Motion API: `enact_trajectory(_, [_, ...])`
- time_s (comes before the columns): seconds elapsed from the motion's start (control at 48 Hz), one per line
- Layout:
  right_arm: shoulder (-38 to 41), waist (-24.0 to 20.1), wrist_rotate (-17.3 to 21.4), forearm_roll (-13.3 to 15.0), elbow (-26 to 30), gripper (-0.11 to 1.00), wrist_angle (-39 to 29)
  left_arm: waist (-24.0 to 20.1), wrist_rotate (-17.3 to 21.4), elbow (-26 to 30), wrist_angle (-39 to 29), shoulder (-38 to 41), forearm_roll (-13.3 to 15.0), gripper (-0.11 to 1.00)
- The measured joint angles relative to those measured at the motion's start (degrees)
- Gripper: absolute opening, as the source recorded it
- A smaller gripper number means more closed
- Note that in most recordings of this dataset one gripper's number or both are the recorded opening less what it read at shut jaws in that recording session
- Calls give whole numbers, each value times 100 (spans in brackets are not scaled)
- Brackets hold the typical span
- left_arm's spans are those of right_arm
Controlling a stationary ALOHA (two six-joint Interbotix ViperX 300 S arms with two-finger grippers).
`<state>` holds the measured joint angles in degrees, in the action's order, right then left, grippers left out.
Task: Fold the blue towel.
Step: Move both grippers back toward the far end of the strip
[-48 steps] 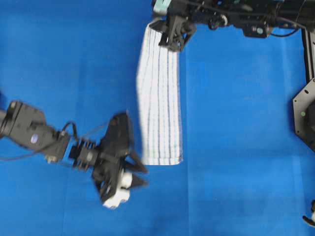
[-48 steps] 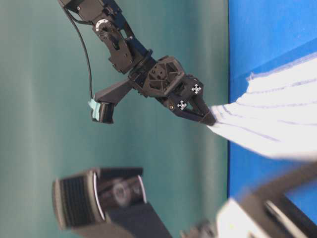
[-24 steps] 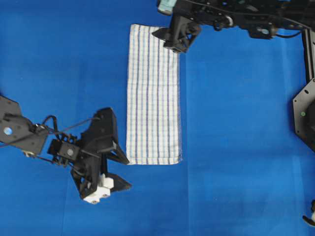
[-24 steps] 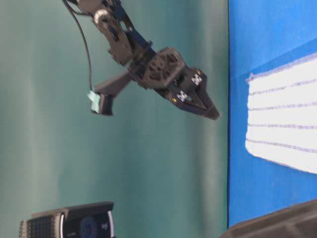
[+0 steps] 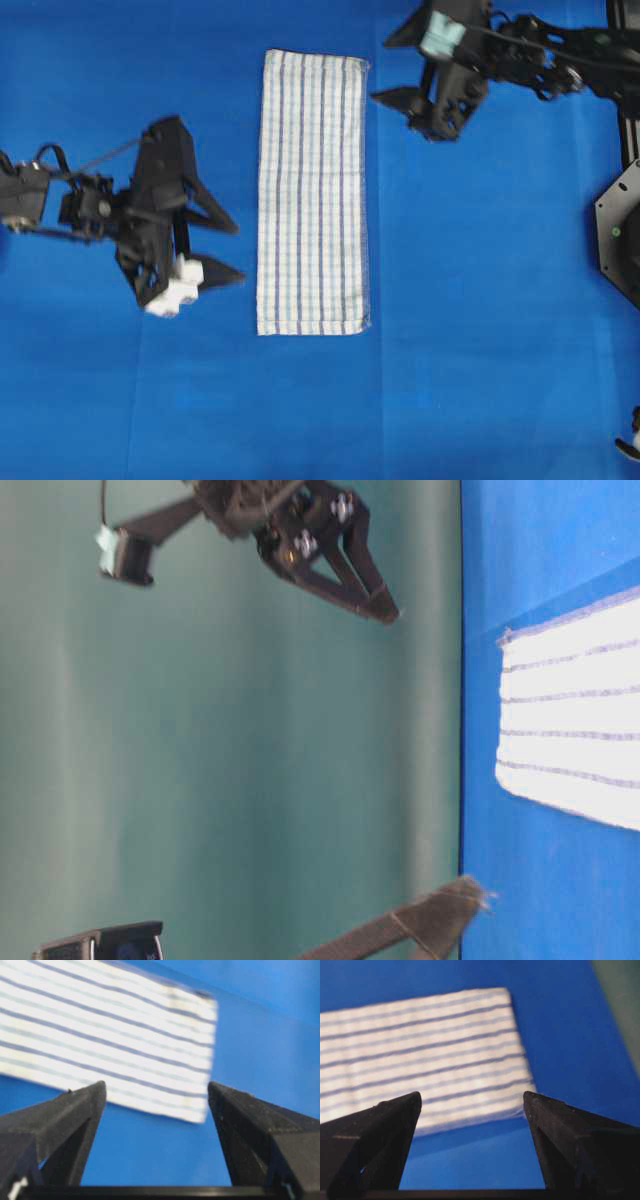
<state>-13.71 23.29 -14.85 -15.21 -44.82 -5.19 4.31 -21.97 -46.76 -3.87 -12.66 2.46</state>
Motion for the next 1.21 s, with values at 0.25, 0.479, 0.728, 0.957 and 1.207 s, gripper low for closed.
enact_trajectory(0.25, [-791,-466,378,-9,-668,86,0,-483,510,-299,-26,-422,0,75])
enact_trajectory(0.479, [-1345,-923,677,-18,-1020,86,-18,-756,773,-624,0,-844,0,75])
enact_trajectory(0.728, [-1450,-1134,826,-18,-1151,86,-18,-791,861,-773,229,-1011,0,75])
enact_trajectory(0.957, [-1213,-940,826,-9,-1143,86,211,-993,976,-765,387,-888,0,75])
enact_trajectory(1.207, [-606,-176,791,62,-861,86,483,-1793,1485,-615,940,-413,0,75])
